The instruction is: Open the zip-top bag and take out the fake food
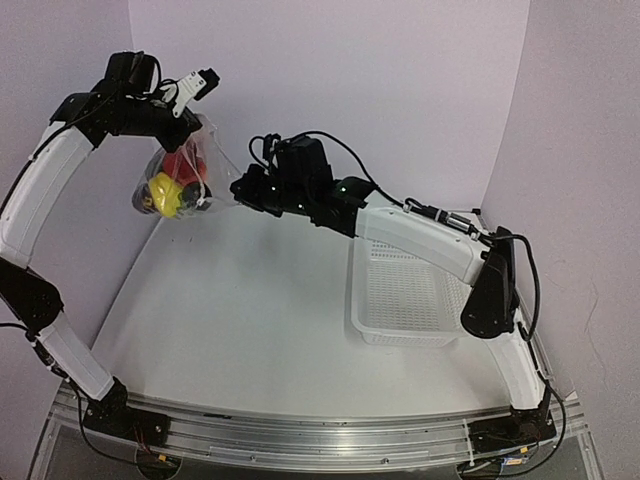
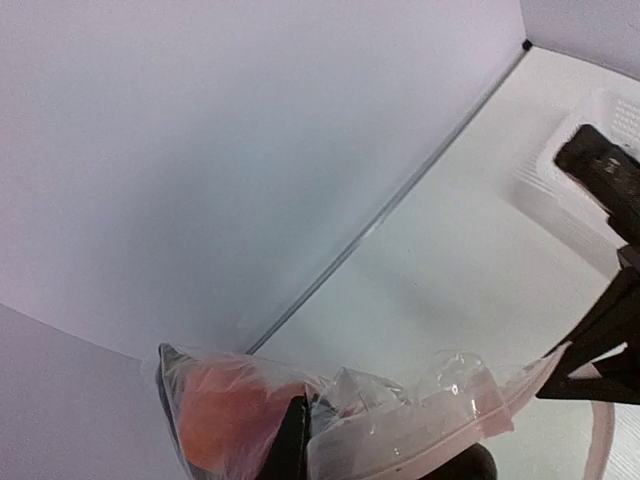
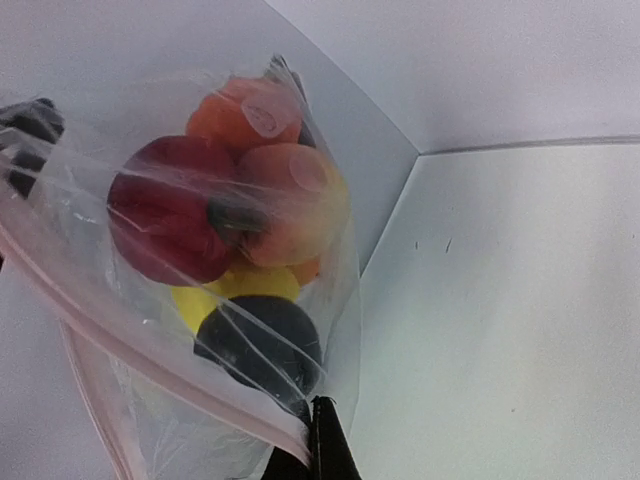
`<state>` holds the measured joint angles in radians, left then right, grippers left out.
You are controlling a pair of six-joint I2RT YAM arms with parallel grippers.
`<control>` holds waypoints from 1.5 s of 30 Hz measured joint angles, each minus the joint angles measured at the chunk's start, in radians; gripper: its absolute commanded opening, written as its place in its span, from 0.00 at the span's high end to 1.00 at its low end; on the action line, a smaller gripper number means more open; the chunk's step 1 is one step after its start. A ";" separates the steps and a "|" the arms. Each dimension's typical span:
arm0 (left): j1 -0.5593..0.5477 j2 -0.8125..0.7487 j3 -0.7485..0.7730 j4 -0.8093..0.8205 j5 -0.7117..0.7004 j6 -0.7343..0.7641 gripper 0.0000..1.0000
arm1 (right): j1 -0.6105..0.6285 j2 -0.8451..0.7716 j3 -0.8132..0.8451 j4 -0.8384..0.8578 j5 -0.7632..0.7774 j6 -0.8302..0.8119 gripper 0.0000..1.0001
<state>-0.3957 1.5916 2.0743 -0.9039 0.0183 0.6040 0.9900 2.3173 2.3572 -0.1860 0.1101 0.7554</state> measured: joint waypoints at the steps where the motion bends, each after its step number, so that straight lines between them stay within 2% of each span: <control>1: -0.027 -0.001 -0.005 -0.035 -0.011 0.005 1.00 | -0.001 -0.020 -0.044 0.004 -0.013 0.014 1.00; 5: -0.086 0.003 -0.155 -0.106 -0.014 -0.020 1.00 | -0.009 -0.078 -0.238 -0.023 -0.062 0.078 1.00; 8: -0.104 0.068 -0.280 -0.147 0.007 -0.064 1.00 | -0.021 -0.083 -0.396 -0.058 -0.101 0.130 1.00; 12: -0.133 0.224 -0.349 -0.156 0.051 -0.116 1.00 | -0.049 -0.083 -0.571 -0.099 -0.114 0.185 1.00; 15: -0.159 0.276 -0.363 -0.141 0.081 -0.140 1.00 | -0.072 -0.093 -0.643 -0.112 -0.105 0.182 1.00; 16: -0.166 0.278 -0.364 -0.134 0.092 -0.146 1.00 | -0.077 -0.103 -0.654 -0.115 -0.102 0.170 0.98; 18: -0.172 0.275 -0.362 -0.116 0.115 -0.162 1.00 | -0.085 -0.134 -0.664 -0.124 -0.098 0.135 0.88; 23: -0.175 0.273 -0.360 -0.086 0.205 -0.207 1.00 | -0.085 -0.247 -0.674 -0.134 -0.096 -0.038 0.55; 25: -0.179 0.273 -0.362 -0.079 0.247 -0.229 1.00 | -0.081 -0.293 -0.679 -0.129 -0.100 -0.122 0.48; 28: -0.183 0.273 -0.368 -0.065 0.296 -0.260 1.00 | -0.072 -0.365 -0.716 -0.085 -0.129 -0.278 0.45; 33: -0.186 0.273 -0.368 -0.055 0.344 -0.284 1.00 | -0.052 -0.445 -0.874 0.137 -0.266 -0.540 0.36; 39: -0.186 0.273 -0.368 -0.057 0.366 -0.287 1.00 | -0.034 -0.356 -0.877 0.249 -0.382 -0.849 0.32; 45: -0.186 0.273 -0.364 -0.067 0.373 -0.288 1.00 | -0.031 -0.248 -0.821 0.286 -0.385 -1.048 0.27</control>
<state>-0.5816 1.8645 1.7106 -0.9709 0.3916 0.3163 0.9588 2.0694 1.5366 0.1001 -0.2748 -0.2931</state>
